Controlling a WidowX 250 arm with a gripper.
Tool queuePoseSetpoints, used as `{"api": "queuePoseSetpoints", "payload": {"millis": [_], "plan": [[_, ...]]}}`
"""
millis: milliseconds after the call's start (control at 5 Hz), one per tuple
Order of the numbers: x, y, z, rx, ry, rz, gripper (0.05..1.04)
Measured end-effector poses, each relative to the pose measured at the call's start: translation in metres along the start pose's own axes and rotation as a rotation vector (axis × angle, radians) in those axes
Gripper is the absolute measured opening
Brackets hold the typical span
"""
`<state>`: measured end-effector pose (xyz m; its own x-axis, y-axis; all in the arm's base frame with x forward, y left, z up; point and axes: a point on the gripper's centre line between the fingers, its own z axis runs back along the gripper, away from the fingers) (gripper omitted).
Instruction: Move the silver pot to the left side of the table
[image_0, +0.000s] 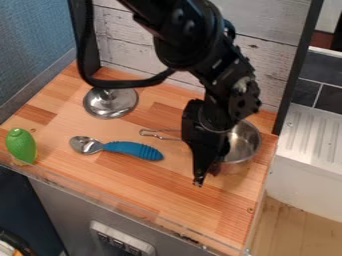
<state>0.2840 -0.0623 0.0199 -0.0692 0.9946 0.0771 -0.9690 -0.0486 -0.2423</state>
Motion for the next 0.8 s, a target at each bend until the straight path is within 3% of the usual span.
{"api": "queuePoseSetpoints", "payload": {"millis": [400,800], "plan": [[0.049,-0.011,0.019,-0.009,0.011,0.132,0.074],[0.122,0.001,0.023,0.061,-0.066,0.269,0.074]]}}
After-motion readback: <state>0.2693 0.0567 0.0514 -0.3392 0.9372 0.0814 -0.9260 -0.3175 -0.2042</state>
